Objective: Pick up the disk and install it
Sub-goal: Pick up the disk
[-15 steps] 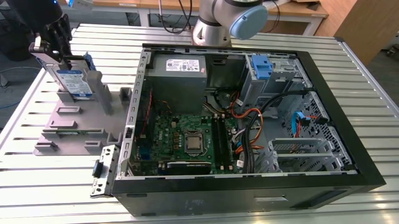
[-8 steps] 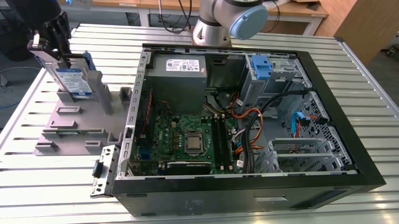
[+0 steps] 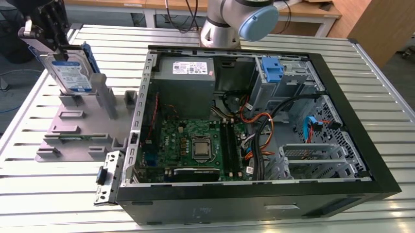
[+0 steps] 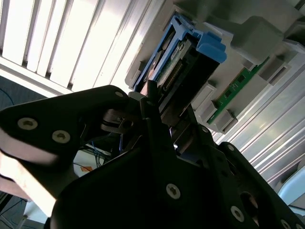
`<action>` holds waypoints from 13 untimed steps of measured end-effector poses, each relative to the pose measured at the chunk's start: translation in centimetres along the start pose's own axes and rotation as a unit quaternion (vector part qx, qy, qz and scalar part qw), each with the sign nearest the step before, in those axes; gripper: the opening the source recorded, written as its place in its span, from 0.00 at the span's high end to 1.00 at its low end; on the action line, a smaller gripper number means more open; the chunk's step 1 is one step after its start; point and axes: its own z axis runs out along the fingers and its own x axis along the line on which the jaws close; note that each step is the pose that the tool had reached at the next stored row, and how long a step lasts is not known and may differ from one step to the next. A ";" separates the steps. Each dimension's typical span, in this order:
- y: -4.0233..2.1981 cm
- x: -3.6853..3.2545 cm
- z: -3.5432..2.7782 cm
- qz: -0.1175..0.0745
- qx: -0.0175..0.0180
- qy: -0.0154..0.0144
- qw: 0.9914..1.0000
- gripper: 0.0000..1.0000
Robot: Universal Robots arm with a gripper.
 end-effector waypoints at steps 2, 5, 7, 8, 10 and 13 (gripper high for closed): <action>0.00 0.00 -0.01 0.000 0.000 0.000 1.000 0.65; 0.00 0.00 -0.08 0.000 0.000 0.000 1.000 0.65; 0.01 -0.01 -0.26 0.000 0.000 0.000 1.000 0.65; 0.01 -0.01 -0.36 0.000 0.000 0.000 1.000 0.65; 0.02 -0.02 -0.56 0.000 0.000 0.000 1.000 0.65; 0.02 -0.02 -0.58 0.000 0.000 0.000 1.000 0.65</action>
